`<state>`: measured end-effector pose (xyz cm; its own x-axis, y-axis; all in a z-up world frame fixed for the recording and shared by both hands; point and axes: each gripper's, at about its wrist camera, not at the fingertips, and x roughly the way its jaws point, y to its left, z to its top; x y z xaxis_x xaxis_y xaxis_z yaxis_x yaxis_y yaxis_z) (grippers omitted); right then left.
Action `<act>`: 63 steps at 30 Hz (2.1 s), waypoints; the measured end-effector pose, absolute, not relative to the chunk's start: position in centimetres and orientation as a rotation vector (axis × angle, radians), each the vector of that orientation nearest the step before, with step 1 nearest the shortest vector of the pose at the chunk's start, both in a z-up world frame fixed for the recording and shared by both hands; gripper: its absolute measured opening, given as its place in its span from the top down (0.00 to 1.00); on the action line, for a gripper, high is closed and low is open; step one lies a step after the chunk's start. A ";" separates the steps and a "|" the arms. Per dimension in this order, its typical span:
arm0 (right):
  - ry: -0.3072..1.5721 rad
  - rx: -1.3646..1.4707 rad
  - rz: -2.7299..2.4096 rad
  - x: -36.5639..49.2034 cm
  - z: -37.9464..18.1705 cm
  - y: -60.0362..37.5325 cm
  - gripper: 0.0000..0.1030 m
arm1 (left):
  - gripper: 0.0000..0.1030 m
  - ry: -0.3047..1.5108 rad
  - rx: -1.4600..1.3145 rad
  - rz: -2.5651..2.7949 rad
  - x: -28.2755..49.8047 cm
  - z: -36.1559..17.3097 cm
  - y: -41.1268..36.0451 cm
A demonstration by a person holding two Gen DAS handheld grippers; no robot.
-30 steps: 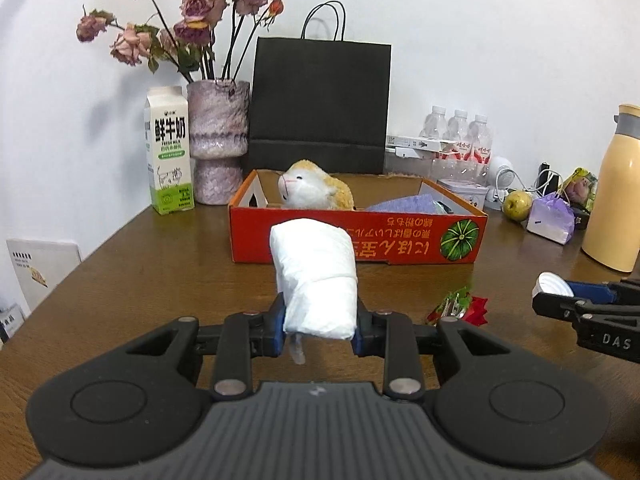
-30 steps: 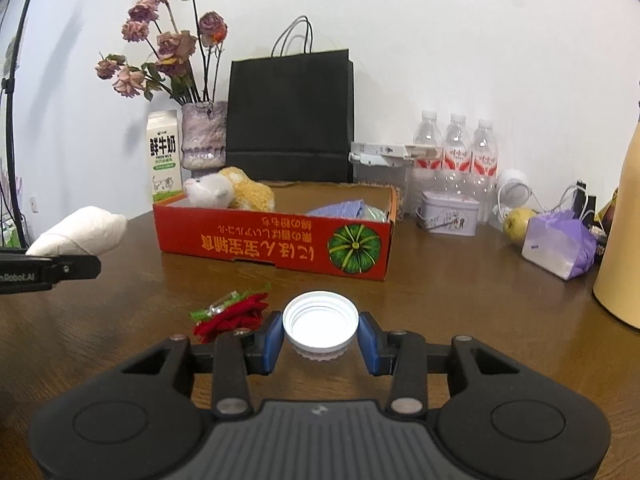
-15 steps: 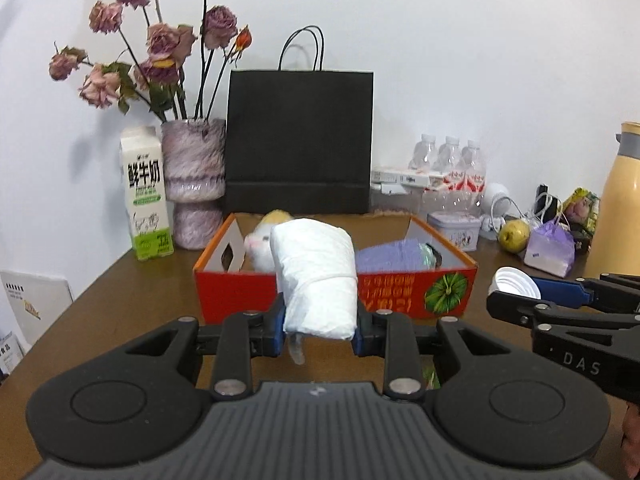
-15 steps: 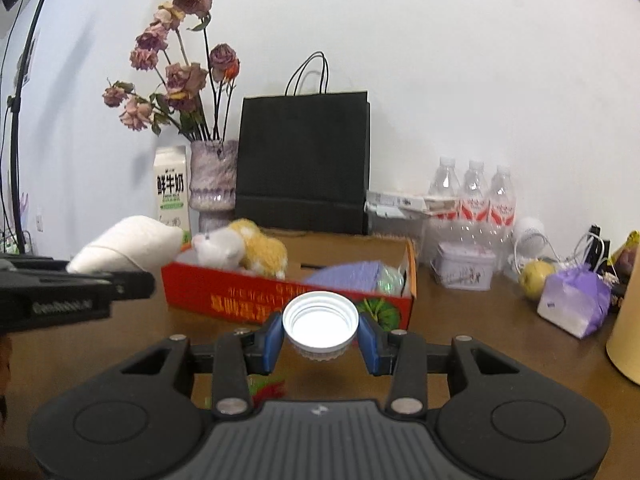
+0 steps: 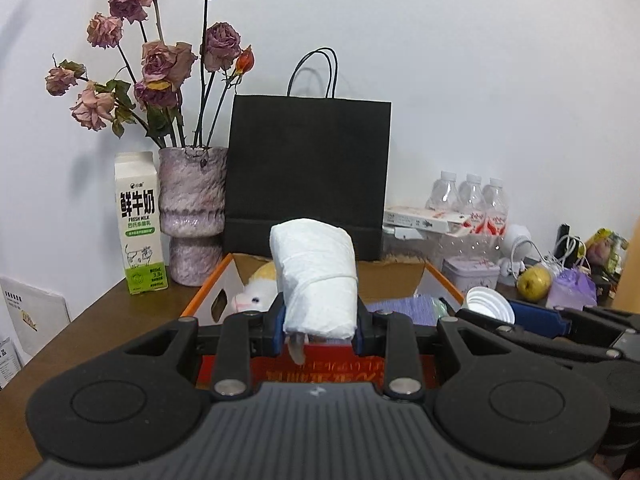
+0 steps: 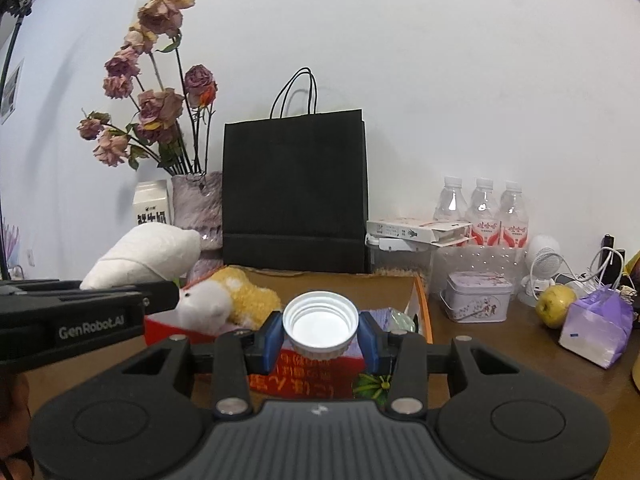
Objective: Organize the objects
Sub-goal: 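Carry the bottle cap with the right gripper while the left carries the tissue to the box, then open both grippers inside the box to drop the cap and tissue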
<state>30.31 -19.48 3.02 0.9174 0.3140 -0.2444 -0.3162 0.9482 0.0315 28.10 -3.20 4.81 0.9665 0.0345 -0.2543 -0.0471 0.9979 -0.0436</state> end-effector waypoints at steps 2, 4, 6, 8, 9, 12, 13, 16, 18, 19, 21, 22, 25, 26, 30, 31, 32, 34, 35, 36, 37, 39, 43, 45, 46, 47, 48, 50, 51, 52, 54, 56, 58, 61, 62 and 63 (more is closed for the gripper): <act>0.245 -0.013 0.320 31.1 3.0 -19.3 0.62 | 0.71 0.251 -0.057 0.047 28.9 4.9 -3.2; 0.241 -0.015 0.317 31.8 3.0 -19.2 0.62 | 0.71 0.248 -0.063 0.050 29.7 5.0 -3.1; 0.240 -0.012 0.317 32.5 2.9 -19.1 0.62 | 0.71 0.245 -0.066 0.054 30.6 5.0 -3.2; 0.241 -0.011 0.317 33.4 2.9 -19.0 0.62 | 0.71 0.244 -0.068 0.055 31.4 5.0 -3.3; 0.241 -0.011 0.316 33.8 2.9 -18.9 0.62 | 0.71 0.243 -0.069 0.055 31.9 5.0 -3.4; 0.242 -0.015 0.315 34.9 2.7 -18.8 0.62 | 0.71 0.241 -0.068 0.053 33.2 5.0 -3.6; 0.244 -0.018 0.315 35.3 2.7 -18.7 0.62 | 0.71 0.240 -0.066 0.051 33.7 5.0 -3.6; 0.250 -0.029 0.311 36.6 2.4 -18.4 0.62 | 0.71 0.241 -0.062 0.050 34.9 4.9 -3.7; 0.256 -0.031 0.311 37.5 2.2 -18.3 0.62 | 0.70 0.245 -0.060 0.050 35.8 4.8 -3.7; 0.259 -0.033 0.310 37.9 2.1 -18.2 0.62 | 0.70 0.247 -0.059 0.051 36.2 4.8 -3.7; 0.262 -0.039 0.309 38.8 1.9 -18.1 0.62 | 0.70 0.248 -0.055 0.052 37.0 4.7 -3.7; 0.264 -0.042 0.309 39.3 1.8 -18.0 0.62 | 0.70 0.248 -0.053 0.051 37.4 4.7 -3.7; 0.265 -0.054 0.310 40.4 1.6 -17.8 0.62 | 0.70 0.250 -0.044 0.051 38.5 4.5 -3.8; 0.265 -0.057 0.310 40.7 1.5 -17.7 0.62 | 0.70 0.251 -0.040 0.049 38.9 4.5 -3.8; 0.270 -0.066 0.312 42.2 1.2 -17.5 0.62 | 0.69 0.257 -0.028 0.045 40.4 4.2 -3.9; 0.272 -0.069 0.311 42.6 1.1 -17.4 0.62 | 0.69 0.259 -0.025 0.044 40.8 4.1 -3.8; 0.273 -0.071 0.309 43.0 1.0 -17.4 0.62 | 0.69 0.262 -0.023 0.045 41.1 4.0 -3.8; 0.275 -0.073 0.304 43.8 0.9 -17.4 0.62 | 0.69 0.267 -0.019 0.047 41.8 3.9 -3.8; 0.277 -0.072 0.301 44.1 0.9 -17.5 0.62 | 0.69 0.270 -0.017 0.046 42.1 3.8 -3.8; 0.279 -0.071 0.299 44.4 0.8 -17.5 0.62 | 0.69 0.273 -0.015 0.047 42.4 3.7 -3.8; 0.282 -0.071 0.296 44.8 0.7 -17.6 0.62 | 0.69 0.275 -0.013 0.046 42.7 3.6 -3.8; 0.287 -0.069 0.294 45.4 0.6 -17.7 0.62 | 0.69 0.278 -0.010 0.046 43.2 3.5 -3.7; 0.292 -0.068 0.290 46.1 0.4 -17.7 0.62 | 0.68 0.282 -0.006 0.045 43.8 3.4 -3.7; 0.297 -0.071 0.290 46.2 0.3 -17.7 0.62 | 0.68 0.284 -0.003 0.049 43.9 3.2 -3.6; 0.300 -0.071 0.291 46.2 0.2 -17.6 0.62 | 0.67 0.286 -0.002 0.050 44.0 3.2 -3.6; 0.304 -0.072 0.292 46.2 0.1 -17.6 0.62 | 0.66 0.287 -0.003 0.052 44.1 3.2 -3.5; 0.306 -0.074 0.293 46.2 0.1 -17.6 0.62 | 0.64 0.287 -0.004 0.052 44.1 3.2 -3.5; 0.310 -0.075 0.292 46.2 0.0 -17.6 0.62 | 0.57 0.281 0.004 0.055 43.9 3.2 -3.6; 0.311 -0.073 0.291 46.2 0.0 -17.7 0.62 | 0.52 0.276 0.012 0.055 43.9 3.2 -3.7; 0.311 -0.072 0.289 46.1 0.0 -17.7 0.62 | 0.46 0.270 0.020 0.052 43.8 3.2 -3.8; 0.315 -0.068 0.289 46.2 0.0 -17.8 0.57 | 0.32 0.262 0.026 0.052 43.7 3.1 -3.9; 0.317 -0.065 0.286 46.1 -0.1 -17.8 0.38 | 0.21 0.250 0.031 0.058 43.6 3.1 -4.0; 0.308 -0.066 0.271 46.1 -0.1 -17.8 0.12 | 0.03 0.241 0.029 0.061 43.5 3.2 -4.0; 0.266 -0.061 0.256 45.6 0.1 -17.9 0.00 | 0.00 0.217 0.024 0.076 43.2 3.3 -4.0; 0.259 -0.059 0.253 45.5 0.1 -17.9 0.00 | 0.00 0.217 0.024 0.076 43.2 3.2 -4.0; 0.257 -0.058 0.251 45.5 0.2 -17.9 0.00 | 0.00 0.221 0.024 0.079 43.3 3.2 -3.9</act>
